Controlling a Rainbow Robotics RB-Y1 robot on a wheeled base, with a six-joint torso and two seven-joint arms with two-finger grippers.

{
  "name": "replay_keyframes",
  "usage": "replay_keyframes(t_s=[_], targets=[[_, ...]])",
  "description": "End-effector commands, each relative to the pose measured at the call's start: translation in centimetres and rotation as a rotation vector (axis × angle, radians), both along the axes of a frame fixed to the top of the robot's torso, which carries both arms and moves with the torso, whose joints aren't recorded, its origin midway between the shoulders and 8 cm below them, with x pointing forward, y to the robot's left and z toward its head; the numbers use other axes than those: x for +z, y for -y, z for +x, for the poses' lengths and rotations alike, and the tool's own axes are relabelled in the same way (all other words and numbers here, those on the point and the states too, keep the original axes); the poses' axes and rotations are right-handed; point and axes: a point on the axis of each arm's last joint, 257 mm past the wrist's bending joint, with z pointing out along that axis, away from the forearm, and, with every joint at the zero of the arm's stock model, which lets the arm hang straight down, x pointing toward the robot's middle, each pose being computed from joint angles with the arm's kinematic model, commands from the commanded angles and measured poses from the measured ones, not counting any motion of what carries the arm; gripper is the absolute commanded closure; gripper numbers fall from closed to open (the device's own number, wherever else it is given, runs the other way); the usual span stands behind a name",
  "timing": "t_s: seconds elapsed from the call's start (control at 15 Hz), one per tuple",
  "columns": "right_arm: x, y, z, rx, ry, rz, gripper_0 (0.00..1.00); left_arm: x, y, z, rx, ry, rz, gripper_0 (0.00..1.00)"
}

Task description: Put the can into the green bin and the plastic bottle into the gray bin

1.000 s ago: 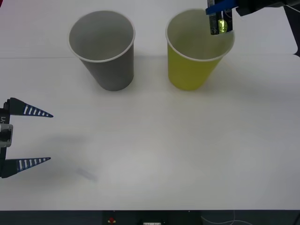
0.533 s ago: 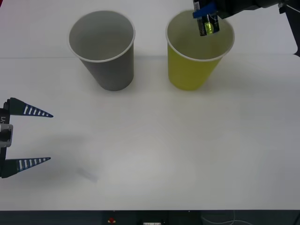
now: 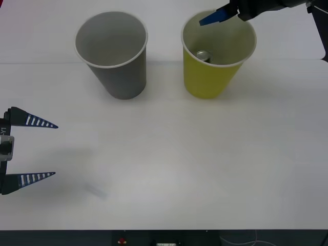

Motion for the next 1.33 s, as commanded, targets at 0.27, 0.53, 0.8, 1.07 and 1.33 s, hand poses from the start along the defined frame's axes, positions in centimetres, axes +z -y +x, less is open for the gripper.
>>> replay_keyframes(t_s=[0.27, 0.53, 0.8, 1.07, 1.33], targets=[[1.2, 1.8, -2.5, 0.089, 0.034, 0.04, 0.0, 0.0, 0.0, 0.0, 0.0, 0.0, 0.0, 0.0], [0.8, 4.2, -6.4, 0.133, 0.076, 0.058, 0.0, 0.0, 0.0, 0.0, 0.0, 0.0, 0.0, 0.0], [-0.6, 6.1, -11.8, 0.185, 0.101, 0.03, 0.0, 0.0, 0.0, 0.0, 0.0, 0.0, 0.0, 0.0], [-2.7, 8.0, -16.5, 0.244, 0.135, -0.009, 0.0, 0.0, 0.0, 0.0, 0.0, 0.0, 0.0, 0.0], [-5.4, 10.5, -20.8, 0.318, 0.16, -0.069, 0.0, 0.0, 0.0, 0.0, 0.0, 0.0, 0.0, 0.0]])
